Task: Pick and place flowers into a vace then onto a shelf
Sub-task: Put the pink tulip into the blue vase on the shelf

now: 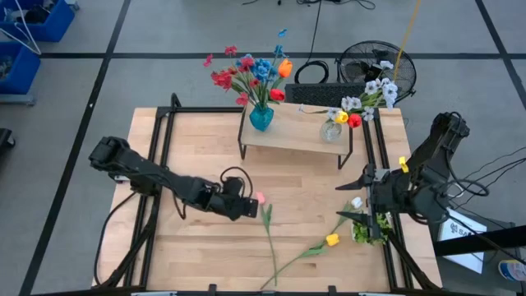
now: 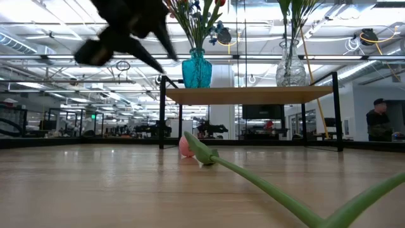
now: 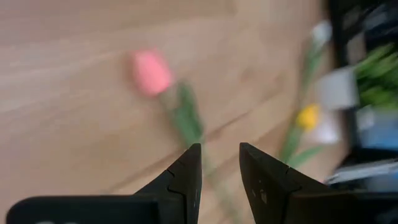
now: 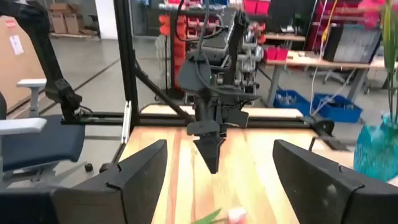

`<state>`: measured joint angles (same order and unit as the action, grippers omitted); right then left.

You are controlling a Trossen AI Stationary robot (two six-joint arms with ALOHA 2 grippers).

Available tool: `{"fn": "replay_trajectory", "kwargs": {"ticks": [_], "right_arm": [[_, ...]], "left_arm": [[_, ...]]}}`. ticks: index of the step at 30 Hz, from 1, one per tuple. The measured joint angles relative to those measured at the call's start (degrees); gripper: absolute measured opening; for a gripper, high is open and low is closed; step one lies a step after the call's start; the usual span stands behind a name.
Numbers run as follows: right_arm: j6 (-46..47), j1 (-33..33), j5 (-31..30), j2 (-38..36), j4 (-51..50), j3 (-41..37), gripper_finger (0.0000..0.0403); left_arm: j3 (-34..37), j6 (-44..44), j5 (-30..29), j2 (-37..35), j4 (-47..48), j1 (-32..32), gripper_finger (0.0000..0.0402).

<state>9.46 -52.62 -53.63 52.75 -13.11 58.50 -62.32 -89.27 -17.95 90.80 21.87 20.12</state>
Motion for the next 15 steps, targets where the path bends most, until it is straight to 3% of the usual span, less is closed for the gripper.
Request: {"fn": "replay_trajectory", "kwargs": {"ticks": [5, 11, 15], "right_arm": [[0.1, 0.0, 0.0, 0.0, -0.5, 0.0, 0.0283], [-1.2, 0.0, 0.0, 0.0, -0.5, 0.0, 0.0283], [-1.3, 0.0, 0.0, 0.0, -0.5, 0.0, 0.0283]], "left_arm": [[10.1, 2.7, -6.0, 0.0, -15.5, -1.7, 0.0113], [13.5, 6.9, -5.1, 0.1, -16.3, -5.0, 0.0113], [13.4, 11.5, -4.4, 1.9, -22.4, -6.5, 0.0113]]}}
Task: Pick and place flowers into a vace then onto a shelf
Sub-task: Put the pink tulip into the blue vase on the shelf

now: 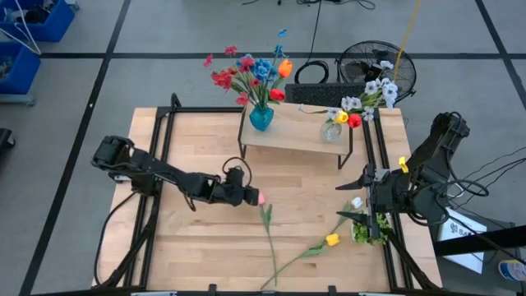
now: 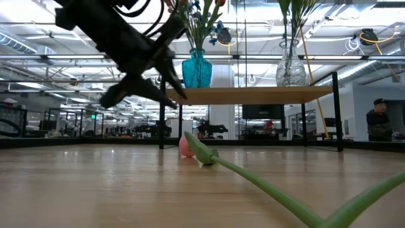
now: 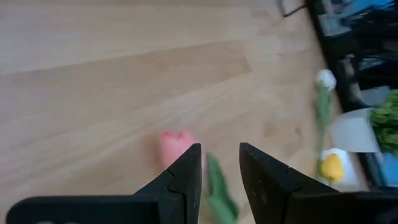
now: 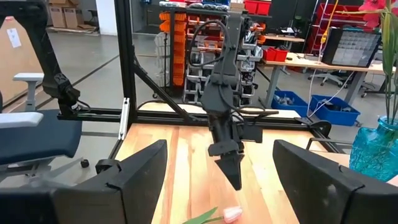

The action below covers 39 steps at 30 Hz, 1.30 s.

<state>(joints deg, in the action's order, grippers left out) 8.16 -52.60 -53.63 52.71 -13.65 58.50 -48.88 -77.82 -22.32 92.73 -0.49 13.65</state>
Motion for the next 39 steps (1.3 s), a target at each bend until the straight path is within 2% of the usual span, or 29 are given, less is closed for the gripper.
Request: {"fn": "replay_trajectory", "kwargs": {"ticks": [2, 6, 12, 20, 23, 26, 29, 32, 35, 39], "right_arm": [[0.1, 0.0, 0.0, 0.0, 0.1, 0.0, 0.0283], [0.1, 0.0, 0.0, 0.0, 0.1, 0.0, 0.0283], [0.1, 0.0, 0.0, 0.0, 0.1, 0.0, 0.0283], [0.1, 0.0, -0.1, 0.0, 0.1, 0.0, 0.0283], [0.1, 0.0, -0.1, 0.0, 0.1, 0.0, 0.0283], [0.1, 0.0, -0.1, 0.0, 0.0, 0.0, 0.0283], [0.0, 0.0, -0.1, 0.0, 0.0, 0.0, 0.0283], [0.0, 0.0, -0.2, 0.0, 0.0, 0.0, 0.0283], [0.1, 0.0, -0.2, 0.0, 0.0, 0.0, 0.0283], [0.0, 0.0, -0.2, 0.0, 0.0, 0.0, 0.0283]], "left_arm": [[-0.2, 0.6, 0.9, 2.1, -4.9, -0.5, 0.0113], [0.0, -3.0, 3.6, 6.8, -6.8, -1.0, 0.0113], [-0.1, -9.3, 6.0, 9.0, -2.8, -1.8, 0.0113], [-0.1, -4.4, 6.0, 9.9, -1.1, -4.3, 0.0113], [-0.2, -2.0, 8.0, 11.8, -2.0, -5.8, 0.0112], [-0.2, -0.1, 11.8, 13.6, -4.4, -7.1, 0.0086], [-0.1, 3.0, 13.6, 13.6, -6.3, -7.5, 0.0021], [0.0, 3.6, 15.0, 10.9, -6.6, -7.5, 0.0009], [-0.4, 6.4, 14.6, 4.3, -6.7, -7.4, 0.0005], [-2.9, 16.8, 6.5, -6.2, -6.5, -7.1, 0.0003]]}}
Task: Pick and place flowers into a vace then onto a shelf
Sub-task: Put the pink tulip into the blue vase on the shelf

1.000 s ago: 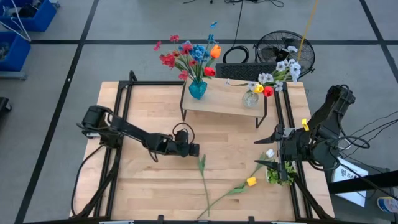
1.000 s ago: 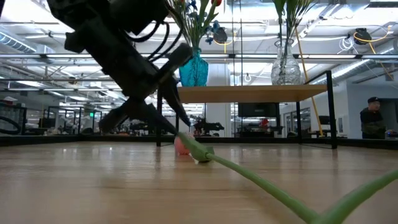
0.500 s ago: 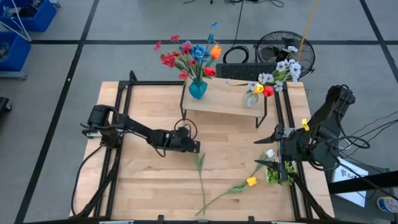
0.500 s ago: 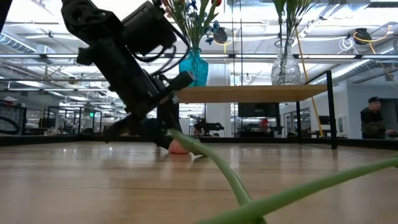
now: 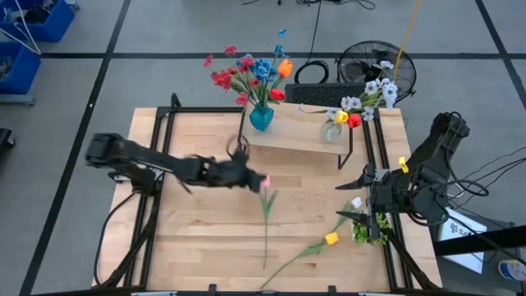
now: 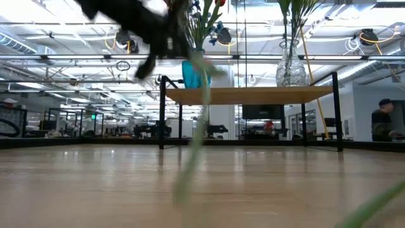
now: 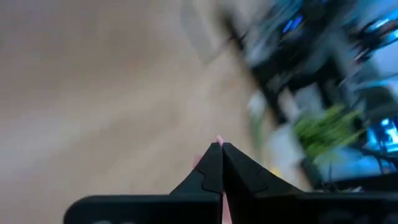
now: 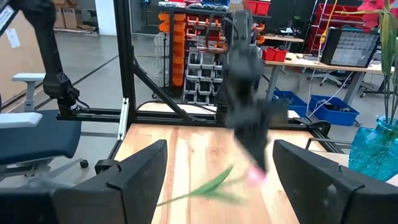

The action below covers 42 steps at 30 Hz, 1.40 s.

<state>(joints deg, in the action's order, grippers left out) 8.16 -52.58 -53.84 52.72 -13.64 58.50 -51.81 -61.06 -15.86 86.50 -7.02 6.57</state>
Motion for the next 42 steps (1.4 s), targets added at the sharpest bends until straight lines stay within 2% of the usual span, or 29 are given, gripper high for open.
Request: {"fn": "replay_trajectory", "kwargs": {"ticks": [4, 8, 11, 13, 18, 20, 24, 28, 31, 39, 42], "right_arm": [[-0.3, 0.7, 0.0, 0.0, 0.1, 0.0, 0.0283], [-0.3, 1.8, 0.0, 0.0, 0.1, 0.0, 0.0283], [-0.3, 2.7, 0.0, 0.0, 0.0, 0.0, 0.0283], [-0.5, 3.1, 0.0, 0.0, 0.1, 0.0, 0.0283], [-2.0, 3.2, 0.0, 0.0, -0.1, 0.0, 0.0283], [-2.0, 3.2, 0.0, 0.0, 0.1, 0.0, 0.0283], [-2.0, 3.2, 0.0, 0.0, 0.0, 0.0, 0.0283], [-1.9, 3.1, 0.0, 0.0, 0.0, 0.0, 0.0283], [-1.9, 3.1, 0.0, 0.0, 0.1, 0.0, 0.0283], [-1.8, 3.1, 0.0, 0.0, 0.0, 0.0, 0.0283], [-1.8, 3.1, 0.0, 0.0, 0.0, 0.0, 0.0283]], "left_arm": [[-6.1, 17.6, -11.3, -9.8, -0.2, 0.5, 0.0002], [-16.9, 49.5, -22.4, -14.3, -0.8, 3.1, 0.0002], [-26.2, 76.9, -25.7, -14.0, -3.5, 6.2, 0.0001], [-31.4, 90.8, -26.2, -12.7, -6.2, 7.7, 0.0001], [-38.3, 111.1, -26.4, -8.1, -10.8, 9.1, 0.0001], [-39.7, 116.9, -24.7, -6.2, -12.5, 8.8, 0.0001], [-41.2, 128.9, -16.3, -2.6, -18.8, 6.6, 0.0], [-41.6, 139.8, -16.2, 0.0, -25.0, 4.4, 0.0], [-41.7, 140.4, -15.2, -0.2, -25.4, 1.8, 0.0], [-41.8, 137.4, -3.9, -0.2, -24.4, -5.2, 0.0], [-41.8, 136.5, -2.8, -0.3, -24.2, -6.8, 0.0]]}}
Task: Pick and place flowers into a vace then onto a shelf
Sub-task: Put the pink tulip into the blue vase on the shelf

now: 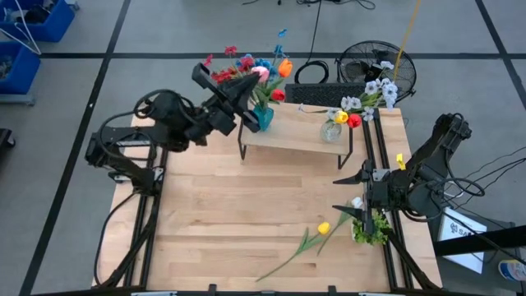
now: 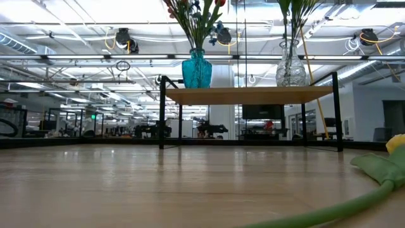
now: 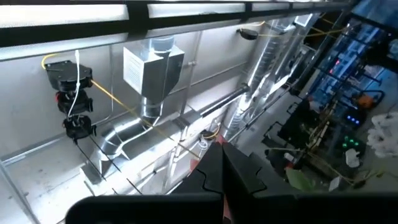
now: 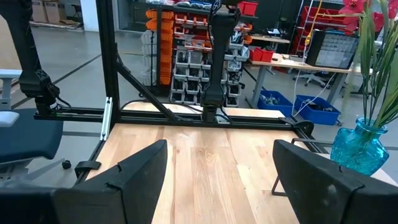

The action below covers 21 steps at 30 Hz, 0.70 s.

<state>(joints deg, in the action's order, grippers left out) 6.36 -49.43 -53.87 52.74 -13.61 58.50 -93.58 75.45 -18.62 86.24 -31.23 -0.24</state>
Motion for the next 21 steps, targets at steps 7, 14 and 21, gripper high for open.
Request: {"fn": "replay_trajectory", "kwargs": {"ticks": [7, 14, 21], "right_arm": [[0.0, 0.0, 0.0, 0.0, 0.0, 0.0, 0.0283], [0.0, 0.0, 0.0, 0.0, 0.0, 0.0, 0.0283], [0.0, 0.0, 0.0, 0.0, 0.0, 0.0, 0.0283]], "left_arm": [[0.0, -0.5, 0.2, 0.0, 0.2, -3.1, 0.0], [0.0, 1.2, 1.3, 0.0, 0.5, -5.5, 0.0], [0.1, -0.9, 1.8, 0.1, 6.8, -8.7, 0.0]]}}
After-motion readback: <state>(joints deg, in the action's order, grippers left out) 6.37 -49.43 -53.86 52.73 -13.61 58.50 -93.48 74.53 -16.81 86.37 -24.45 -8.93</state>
